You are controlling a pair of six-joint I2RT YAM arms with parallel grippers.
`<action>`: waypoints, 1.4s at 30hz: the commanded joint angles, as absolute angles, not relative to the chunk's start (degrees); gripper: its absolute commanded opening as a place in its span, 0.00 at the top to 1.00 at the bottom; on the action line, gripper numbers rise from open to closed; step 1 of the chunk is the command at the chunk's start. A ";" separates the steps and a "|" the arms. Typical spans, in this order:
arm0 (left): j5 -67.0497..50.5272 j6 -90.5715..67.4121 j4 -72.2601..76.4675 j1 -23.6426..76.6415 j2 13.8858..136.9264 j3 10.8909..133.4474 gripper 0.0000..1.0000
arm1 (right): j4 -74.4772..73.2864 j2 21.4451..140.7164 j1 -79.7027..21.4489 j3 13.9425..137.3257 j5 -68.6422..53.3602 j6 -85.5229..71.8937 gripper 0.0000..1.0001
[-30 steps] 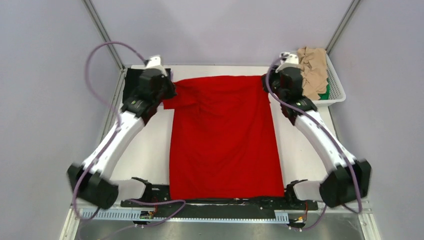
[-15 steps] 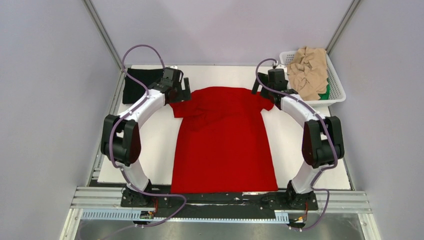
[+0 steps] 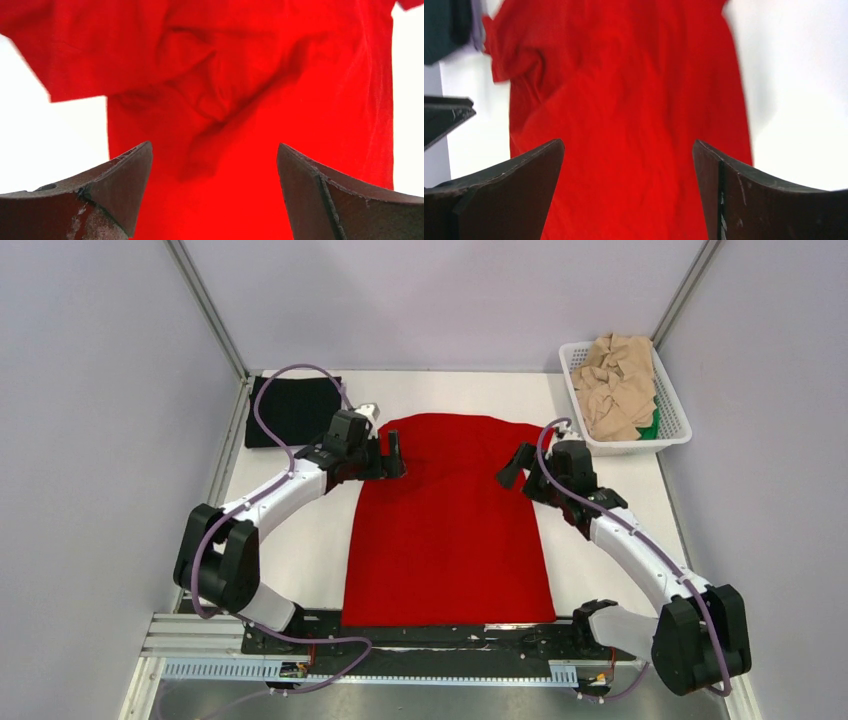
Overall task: Fold and stack the t-shirts
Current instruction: Flatten out the tshirt
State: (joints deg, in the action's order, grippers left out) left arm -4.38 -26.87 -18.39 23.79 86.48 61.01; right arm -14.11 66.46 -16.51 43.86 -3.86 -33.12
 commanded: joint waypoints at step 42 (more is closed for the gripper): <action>-14.52 -27.20 -28.57 21.27 132.51 115.59 0.00 | 1.75 83.23 -48.26 44.58 -13.30 -36.45 0.00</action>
State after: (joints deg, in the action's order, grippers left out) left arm -16.60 -31.99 -23.40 21.61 144.11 124.53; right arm 0.89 92.73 -50.28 46.26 -18.35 -38.65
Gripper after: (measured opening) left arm 0.996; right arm 0.998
